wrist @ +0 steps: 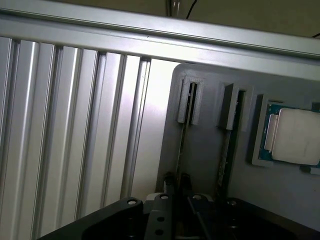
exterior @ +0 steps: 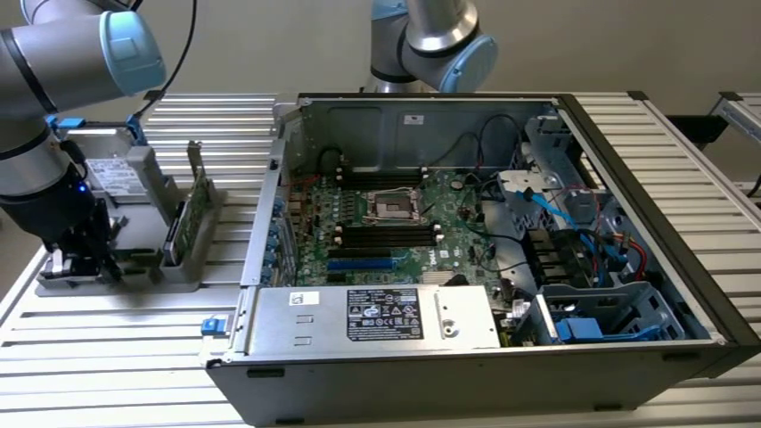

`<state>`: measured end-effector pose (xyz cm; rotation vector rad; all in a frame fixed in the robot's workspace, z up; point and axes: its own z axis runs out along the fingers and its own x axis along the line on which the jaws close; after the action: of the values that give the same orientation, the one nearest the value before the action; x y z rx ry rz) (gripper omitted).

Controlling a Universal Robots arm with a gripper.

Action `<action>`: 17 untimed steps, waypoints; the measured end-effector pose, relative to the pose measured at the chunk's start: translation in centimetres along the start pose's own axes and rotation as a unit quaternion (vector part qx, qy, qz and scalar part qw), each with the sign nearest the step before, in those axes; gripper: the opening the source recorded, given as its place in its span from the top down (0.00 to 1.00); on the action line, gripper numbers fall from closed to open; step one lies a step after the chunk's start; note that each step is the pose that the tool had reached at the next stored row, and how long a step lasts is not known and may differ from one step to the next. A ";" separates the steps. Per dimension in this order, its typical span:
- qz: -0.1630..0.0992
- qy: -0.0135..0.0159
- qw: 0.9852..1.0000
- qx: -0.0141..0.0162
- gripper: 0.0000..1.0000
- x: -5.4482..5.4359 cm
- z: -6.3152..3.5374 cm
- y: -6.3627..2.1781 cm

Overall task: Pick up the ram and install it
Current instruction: 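Pick up the ram and move it above insertion slot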

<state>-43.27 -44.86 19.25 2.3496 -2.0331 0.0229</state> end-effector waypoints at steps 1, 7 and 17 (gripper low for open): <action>0.000 0.000 1.000 0.000 0.85 0.0 0.00 0.00; 0.000 0.000 1.000 0.000 0.86 0.0 0.00 0.00; 0.000 0.000 1.000 0.000 0.86 0.0 -0.05 0.00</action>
<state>-43.27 -44.86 19.30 2.3495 -2.0331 0.0229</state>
